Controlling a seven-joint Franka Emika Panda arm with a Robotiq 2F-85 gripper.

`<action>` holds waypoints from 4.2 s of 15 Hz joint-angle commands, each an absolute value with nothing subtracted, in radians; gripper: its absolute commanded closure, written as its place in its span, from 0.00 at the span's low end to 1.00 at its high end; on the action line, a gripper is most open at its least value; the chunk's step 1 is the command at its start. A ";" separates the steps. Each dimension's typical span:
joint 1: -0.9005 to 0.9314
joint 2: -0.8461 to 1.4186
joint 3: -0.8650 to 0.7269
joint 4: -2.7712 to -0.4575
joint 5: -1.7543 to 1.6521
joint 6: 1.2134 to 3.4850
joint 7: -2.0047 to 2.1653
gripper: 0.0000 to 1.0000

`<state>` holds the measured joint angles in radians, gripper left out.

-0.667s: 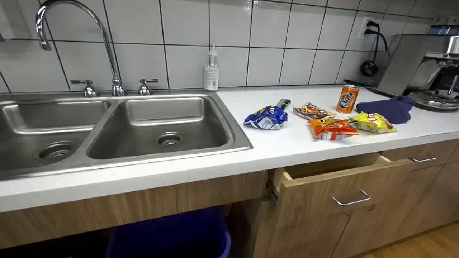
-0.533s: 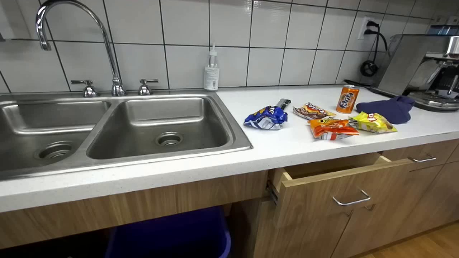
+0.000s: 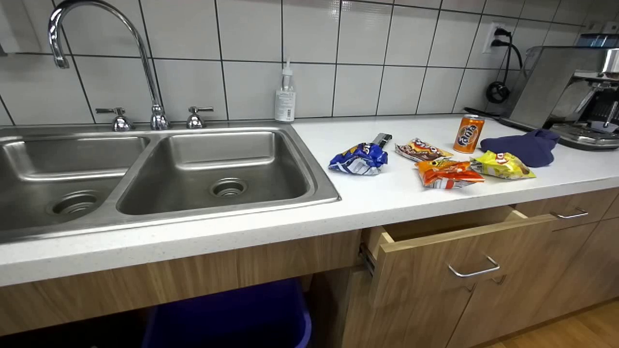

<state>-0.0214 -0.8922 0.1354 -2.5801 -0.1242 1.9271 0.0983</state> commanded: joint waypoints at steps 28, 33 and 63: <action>0.012 -0.337 -0.024 -2.702 -0.072 2.571 -0.048 0.00; 0.008 -0.201 -0.011 -2.663 -0.081 2.633 -0.033 0.00; 0.002 0.122 -0.017 -2.551 -0.099 2.744 -0.048 0.00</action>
<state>0.0103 0.0624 -0.0229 -2.5809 -0.1047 2.7023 -0.0136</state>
